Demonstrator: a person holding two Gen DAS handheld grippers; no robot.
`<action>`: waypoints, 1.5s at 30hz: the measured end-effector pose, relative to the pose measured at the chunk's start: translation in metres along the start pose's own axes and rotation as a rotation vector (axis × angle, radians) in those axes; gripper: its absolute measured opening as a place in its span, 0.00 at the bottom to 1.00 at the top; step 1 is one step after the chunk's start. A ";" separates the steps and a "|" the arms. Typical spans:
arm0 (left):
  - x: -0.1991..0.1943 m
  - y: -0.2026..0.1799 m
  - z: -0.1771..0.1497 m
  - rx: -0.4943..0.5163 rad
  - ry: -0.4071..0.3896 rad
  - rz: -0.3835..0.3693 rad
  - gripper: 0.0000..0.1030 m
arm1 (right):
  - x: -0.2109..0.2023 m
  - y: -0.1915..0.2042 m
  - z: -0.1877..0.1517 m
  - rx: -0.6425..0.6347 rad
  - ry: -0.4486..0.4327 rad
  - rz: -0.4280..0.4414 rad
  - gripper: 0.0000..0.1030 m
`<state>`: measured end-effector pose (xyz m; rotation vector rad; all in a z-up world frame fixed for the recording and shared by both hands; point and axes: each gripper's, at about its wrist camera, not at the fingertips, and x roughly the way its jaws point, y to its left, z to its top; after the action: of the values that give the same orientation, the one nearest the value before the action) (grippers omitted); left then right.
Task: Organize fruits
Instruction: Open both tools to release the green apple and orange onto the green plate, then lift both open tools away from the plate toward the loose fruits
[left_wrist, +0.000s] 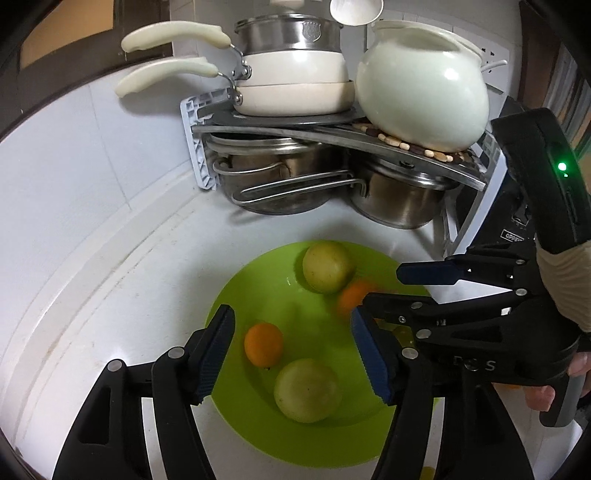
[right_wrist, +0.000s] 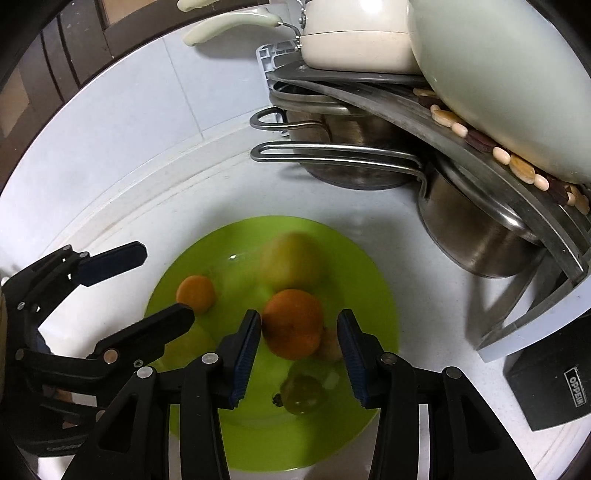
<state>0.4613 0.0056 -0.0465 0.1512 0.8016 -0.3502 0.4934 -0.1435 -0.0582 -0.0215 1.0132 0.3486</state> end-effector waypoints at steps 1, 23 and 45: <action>-0.002 0.000 -0.001 0.000 0.000 0.006 0.63 | 0.000 0.001 -0.001 -0.005 0.001 -0.003 0.43; -0.079 -0.023 -0.022 -0.047 -0.105 0.010 0.76 | -0.079 0.011 -0.037 -0.011 -0.128 -0.068 0.51; -0.146 -0.062 -0.081 -0.101 -0.170 0.022 0.89 | -0.174 0.024 -0.131 -0.007 -0.292 -0.260 0.72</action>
<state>0.2904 0.0060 0.0032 0.0347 0.6476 -0.2970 0.2947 -0.1921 0.0202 -0.1045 0.7094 0.1126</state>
